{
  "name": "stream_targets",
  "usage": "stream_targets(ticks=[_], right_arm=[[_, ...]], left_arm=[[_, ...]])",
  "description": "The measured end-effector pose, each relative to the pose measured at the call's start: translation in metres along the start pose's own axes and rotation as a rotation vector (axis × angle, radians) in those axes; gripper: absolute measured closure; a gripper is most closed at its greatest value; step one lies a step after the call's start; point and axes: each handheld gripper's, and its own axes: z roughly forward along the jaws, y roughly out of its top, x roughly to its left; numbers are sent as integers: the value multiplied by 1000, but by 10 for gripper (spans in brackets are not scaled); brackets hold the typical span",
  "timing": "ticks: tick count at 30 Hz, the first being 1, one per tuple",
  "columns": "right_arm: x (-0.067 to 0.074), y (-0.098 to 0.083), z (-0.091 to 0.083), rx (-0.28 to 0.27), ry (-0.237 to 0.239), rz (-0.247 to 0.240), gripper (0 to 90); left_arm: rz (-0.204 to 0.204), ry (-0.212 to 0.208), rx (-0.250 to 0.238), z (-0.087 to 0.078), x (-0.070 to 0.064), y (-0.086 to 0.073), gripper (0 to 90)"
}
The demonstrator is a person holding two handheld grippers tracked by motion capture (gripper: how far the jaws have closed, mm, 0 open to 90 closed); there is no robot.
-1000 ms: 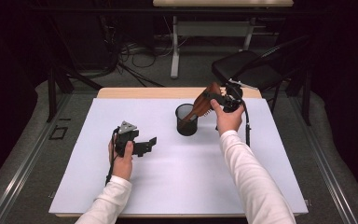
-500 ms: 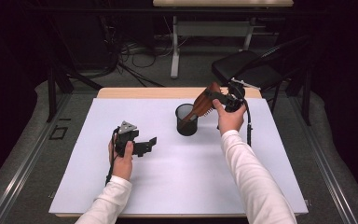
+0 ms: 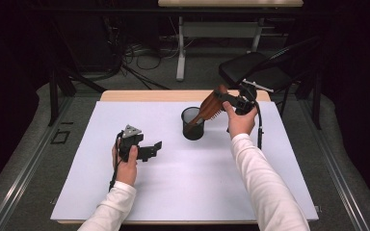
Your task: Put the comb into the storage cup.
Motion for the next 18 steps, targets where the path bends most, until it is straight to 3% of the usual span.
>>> stream_targets(ticks=[5, 18], right_arm=[[-2, 4, -4, -21, 2, 4, 136], [-4, 17, -19, -9, 7, 0, 135]], left_arm=[[1, 0, 1, 0, 0, 0, 161], [1, 2, 0, 1, -1, -1, 161]])
